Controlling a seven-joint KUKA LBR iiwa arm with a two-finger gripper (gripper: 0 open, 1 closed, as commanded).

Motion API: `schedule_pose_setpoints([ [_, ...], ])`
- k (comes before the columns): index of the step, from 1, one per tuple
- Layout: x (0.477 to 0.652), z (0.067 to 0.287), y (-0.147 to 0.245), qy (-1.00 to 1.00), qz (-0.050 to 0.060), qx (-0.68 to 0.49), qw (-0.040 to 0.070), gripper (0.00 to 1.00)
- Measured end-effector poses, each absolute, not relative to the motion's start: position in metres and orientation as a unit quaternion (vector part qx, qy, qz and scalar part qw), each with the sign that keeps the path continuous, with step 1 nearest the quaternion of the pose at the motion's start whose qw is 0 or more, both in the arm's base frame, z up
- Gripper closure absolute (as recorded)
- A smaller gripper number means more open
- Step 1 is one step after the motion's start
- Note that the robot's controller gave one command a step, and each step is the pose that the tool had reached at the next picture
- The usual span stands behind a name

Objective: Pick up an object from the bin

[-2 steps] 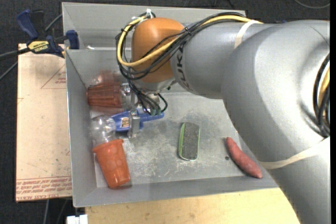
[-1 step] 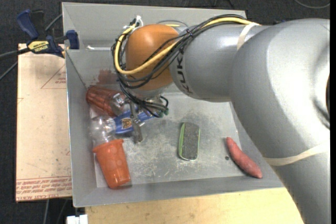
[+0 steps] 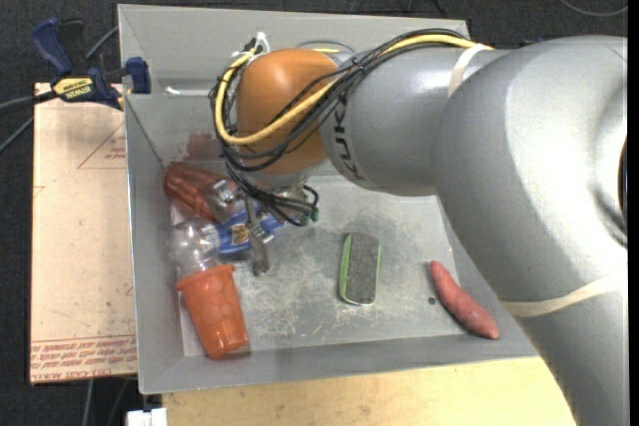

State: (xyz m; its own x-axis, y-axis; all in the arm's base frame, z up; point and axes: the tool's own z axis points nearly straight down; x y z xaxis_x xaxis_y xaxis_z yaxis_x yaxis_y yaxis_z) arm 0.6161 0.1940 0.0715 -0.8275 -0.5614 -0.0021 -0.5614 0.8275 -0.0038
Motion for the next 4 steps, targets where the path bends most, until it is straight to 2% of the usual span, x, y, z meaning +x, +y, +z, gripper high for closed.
schedule_pose_setpoints([
  [1, 0.641, 0.071, 0.192, 0.939, -0.002, -0.345, 0.006, 1.0],
  [3, 0.642, 0.071, 0.192, 0.937, -0.001, -0.349, 0.007, 1.0],
  [4, 0.632, 0.071, 0.18, 0.936, -0.001, -0.353, 0.008, 1.0],
])
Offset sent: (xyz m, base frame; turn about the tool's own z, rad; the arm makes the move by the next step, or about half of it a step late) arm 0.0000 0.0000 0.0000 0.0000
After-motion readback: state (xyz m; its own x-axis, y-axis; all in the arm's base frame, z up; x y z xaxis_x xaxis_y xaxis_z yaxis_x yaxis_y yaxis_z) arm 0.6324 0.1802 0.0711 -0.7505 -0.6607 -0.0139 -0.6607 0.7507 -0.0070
